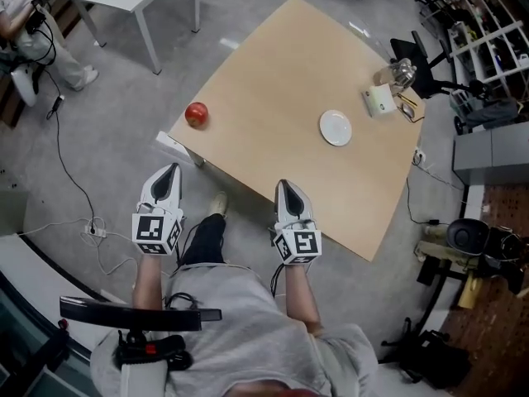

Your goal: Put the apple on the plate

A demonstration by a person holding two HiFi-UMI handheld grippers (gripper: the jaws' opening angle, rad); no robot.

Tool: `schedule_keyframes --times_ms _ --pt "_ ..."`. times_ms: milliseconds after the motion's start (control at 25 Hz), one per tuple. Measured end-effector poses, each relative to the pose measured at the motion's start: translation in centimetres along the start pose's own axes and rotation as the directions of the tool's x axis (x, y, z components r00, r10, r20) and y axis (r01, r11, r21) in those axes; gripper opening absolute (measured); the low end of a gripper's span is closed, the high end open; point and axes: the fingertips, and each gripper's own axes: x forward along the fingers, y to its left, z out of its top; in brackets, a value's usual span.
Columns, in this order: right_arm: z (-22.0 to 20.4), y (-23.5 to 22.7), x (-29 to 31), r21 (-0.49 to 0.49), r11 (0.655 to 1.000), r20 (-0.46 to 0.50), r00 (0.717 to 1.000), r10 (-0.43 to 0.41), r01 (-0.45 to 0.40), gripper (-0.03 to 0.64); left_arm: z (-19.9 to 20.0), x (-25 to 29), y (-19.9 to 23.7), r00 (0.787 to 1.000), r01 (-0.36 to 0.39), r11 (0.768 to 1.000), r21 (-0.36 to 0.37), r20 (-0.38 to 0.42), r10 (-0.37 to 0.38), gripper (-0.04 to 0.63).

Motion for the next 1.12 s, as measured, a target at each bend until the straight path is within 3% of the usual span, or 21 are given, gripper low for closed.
schedule_keyframes --times_ms 320,680,1120 --pt "1.0 0.1 10.3 -0.035 0.997 -0.033 0.997 0.072 -0.074 0.006 0.2 6.2 5.5 0.999 -0.027 0.999 -0.039 -0.02 0.026 0.02" --pt "1.9 2.0 17.3 -0.061 0.985 -0.07 0.985 0.16 -0.164 0.006 0.1 8.5 9.4 0.997 -0.072 0.994 -0.085 -0.029 0.07 0.02" --pt "0.9 5.2 23.0 -0.08 0.93 -0.113 0.931 0.348 -0.358 0.006 -1.4 6.6 12.8 0.971 -0.241 0.962 -0.131 -0.048 0.236 0.02"
